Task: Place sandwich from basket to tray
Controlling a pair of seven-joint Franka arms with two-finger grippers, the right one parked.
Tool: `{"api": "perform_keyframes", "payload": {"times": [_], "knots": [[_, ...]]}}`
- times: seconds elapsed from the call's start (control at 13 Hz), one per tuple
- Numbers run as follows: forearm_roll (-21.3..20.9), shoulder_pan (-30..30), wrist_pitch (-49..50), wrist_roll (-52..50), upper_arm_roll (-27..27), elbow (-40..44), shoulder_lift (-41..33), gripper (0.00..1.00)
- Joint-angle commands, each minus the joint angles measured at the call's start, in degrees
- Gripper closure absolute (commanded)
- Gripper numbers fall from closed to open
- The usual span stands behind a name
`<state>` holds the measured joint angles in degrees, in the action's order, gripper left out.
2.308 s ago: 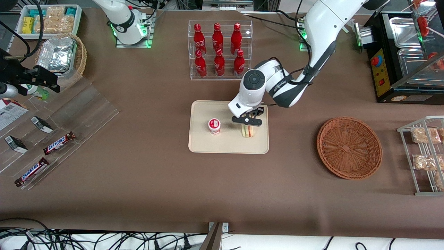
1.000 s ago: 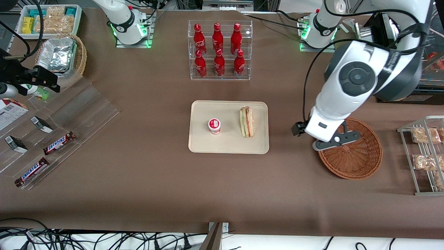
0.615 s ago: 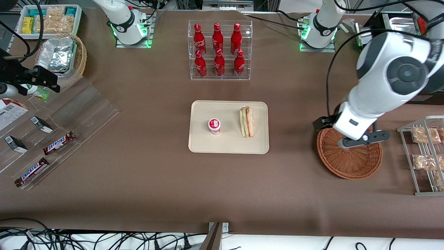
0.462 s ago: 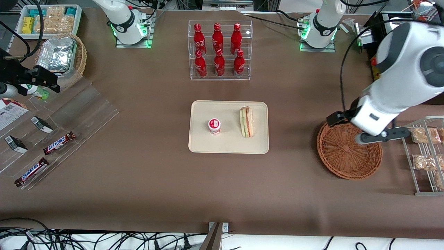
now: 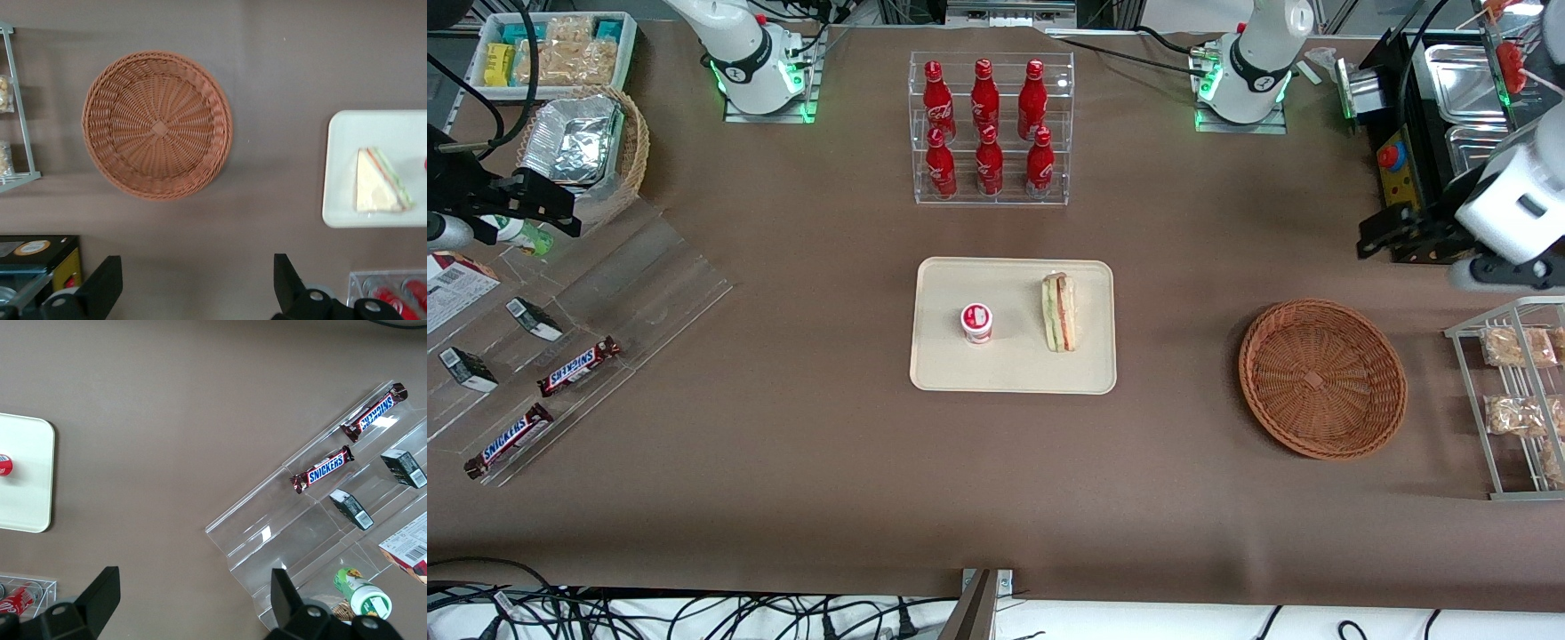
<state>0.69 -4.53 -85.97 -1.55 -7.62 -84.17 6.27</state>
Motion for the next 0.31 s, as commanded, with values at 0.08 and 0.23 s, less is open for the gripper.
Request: {"api": "perform_keyframes", "payload": {"times": [0.08,0.23], "knots": [[1.42,1.45,3.18,3.66,2.26,-3.45,-4.51,0.0],[2.73,1.28,3.53,3.66,2.26,-3.37,-4.25,0.0]]}}
